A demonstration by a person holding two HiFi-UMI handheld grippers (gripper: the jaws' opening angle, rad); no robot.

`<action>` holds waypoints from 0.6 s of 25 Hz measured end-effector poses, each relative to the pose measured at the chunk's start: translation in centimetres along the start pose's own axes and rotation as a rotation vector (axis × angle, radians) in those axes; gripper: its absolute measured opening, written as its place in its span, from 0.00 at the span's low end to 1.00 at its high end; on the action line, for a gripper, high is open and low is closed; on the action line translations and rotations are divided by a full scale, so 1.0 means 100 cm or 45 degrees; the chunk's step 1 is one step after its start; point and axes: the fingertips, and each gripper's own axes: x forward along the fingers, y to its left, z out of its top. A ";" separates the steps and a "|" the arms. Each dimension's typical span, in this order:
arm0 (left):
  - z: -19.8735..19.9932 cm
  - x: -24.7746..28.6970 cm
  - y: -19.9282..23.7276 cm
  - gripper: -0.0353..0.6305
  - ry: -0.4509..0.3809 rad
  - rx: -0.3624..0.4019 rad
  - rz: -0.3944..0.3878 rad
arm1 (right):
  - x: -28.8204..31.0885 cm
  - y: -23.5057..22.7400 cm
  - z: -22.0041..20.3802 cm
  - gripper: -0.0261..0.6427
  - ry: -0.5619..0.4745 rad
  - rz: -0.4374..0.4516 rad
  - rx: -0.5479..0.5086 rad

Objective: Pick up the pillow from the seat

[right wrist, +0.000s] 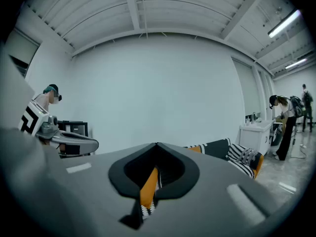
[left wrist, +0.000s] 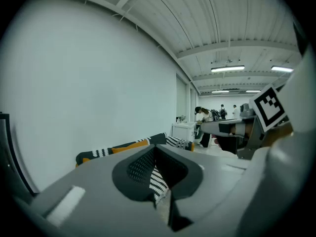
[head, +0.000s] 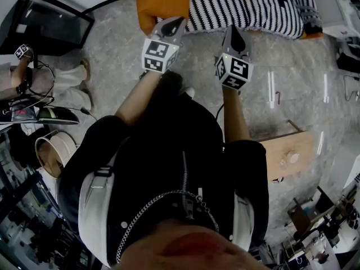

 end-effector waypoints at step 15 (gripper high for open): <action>0.001 -0.005 -0.008 0.07 -0.004 0.010 0.001 | -0.012 0.010 0.011 0.04 -0.107 0.105 -0.002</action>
